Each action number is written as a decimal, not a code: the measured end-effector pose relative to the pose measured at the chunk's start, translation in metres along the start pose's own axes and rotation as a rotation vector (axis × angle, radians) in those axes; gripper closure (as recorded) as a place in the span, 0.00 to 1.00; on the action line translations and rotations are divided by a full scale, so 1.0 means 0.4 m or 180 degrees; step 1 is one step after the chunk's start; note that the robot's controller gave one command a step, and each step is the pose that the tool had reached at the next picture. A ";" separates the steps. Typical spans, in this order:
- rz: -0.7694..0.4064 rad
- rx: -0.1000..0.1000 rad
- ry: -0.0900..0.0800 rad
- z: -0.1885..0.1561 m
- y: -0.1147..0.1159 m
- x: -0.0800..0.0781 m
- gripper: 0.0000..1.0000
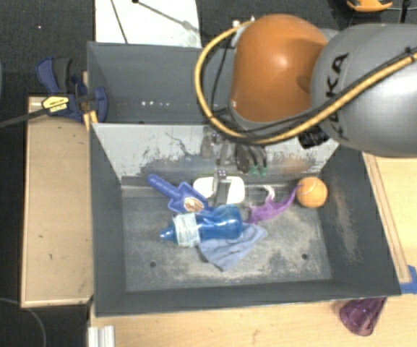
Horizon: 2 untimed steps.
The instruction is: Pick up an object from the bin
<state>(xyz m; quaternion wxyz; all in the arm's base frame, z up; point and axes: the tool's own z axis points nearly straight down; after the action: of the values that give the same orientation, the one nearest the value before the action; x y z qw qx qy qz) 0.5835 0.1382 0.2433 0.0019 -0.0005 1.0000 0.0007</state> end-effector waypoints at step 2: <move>0.0075 0.0000 0.0026 0.180 -0.104 0.085 0.00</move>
Offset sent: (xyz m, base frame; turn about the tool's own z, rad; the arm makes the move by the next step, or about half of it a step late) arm -0.0466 -0.0636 -0.0628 0.0759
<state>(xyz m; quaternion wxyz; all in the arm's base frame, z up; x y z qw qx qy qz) 0.5497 0.0966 0.1710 -0.0022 0.0112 0.9999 0.0007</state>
